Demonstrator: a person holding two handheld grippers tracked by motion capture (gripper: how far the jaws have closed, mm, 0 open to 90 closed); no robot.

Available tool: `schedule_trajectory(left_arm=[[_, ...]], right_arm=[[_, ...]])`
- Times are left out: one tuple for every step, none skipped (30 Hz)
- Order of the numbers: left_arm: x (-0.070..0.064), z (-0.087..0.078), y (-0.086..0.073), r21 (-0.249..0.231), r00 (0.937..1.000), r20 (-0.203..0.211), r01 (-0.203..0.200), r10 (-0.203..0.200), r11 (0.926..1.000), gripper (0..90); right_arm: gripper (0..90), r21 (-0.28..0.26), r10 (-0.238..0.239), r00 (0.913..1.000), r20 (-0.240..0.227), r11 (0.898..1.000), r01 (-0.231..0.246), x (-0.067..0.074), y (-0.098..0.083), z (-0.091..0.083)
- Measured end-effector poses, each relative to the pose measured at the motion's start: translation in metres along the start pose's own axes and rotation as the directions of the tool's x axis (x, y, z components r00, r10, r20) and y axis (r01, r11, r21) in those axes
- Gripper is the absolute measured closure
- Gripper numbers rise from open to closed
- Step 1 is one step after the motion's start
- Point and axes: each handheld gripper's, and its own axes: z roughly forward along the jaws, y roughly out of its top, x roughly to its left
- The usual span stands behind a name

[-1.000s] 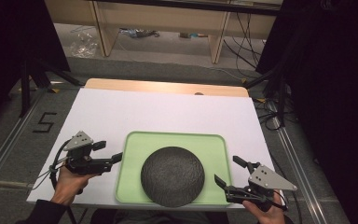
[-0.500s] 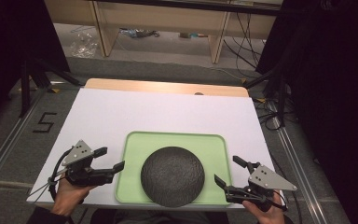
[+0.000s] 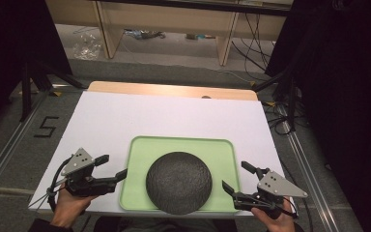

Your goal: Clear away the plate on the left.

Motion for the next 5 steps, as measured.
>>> schedule_trajectory(left_arm=[[0.0002, 0.0006, -0.0002, 0.0, 1.0, -0.001, 0.006, -0.006, 1.0, 18.2], [0.001, 0.0005, 0.0002, 0.008, 0.9999, 0.002, -0.011, 0.011, 0.9999, 18.2], [0.0015, 0.0009, 0.0003, 0.01, 0.9998, 0.003, -0.021, 0.021, 0.9997, 18.1], [0.0011, 0.0015, 0.0003, 0.011, 0.9998, 0.004, -0.019, 0.019, 0.9998, 18.1], [0.001, 0.0017, 0.0003, 0.012, 0.9998, 0.003, -0.02, 0.02, 0.9997, 18.1]], right_arm=[[16.4, 0.0, 0.008, 1.0, -0.006, 1.0, -0.008, 0.0006, -0.0001, 0.0002], [16.4, 0.0, 0.005, 1.0, -0.002, 1.0, -0.005, 0.0004, -0.0001, 0.0002], [16.4, 0.002, 0.005, 1.0, -0.002, 1.0, -0.005, 0.0003, -0.0001, 0.0002], [16.4, 0.01, 0.005, 1.0, -0.004, 1.0, -0.005, 0.0001, 0.0002, -0.0004], [16.4, -0.002, 0.008, 1.0, -0.003, 1.0, -0.008, -0.0001, -0.0001, 0.0003]])
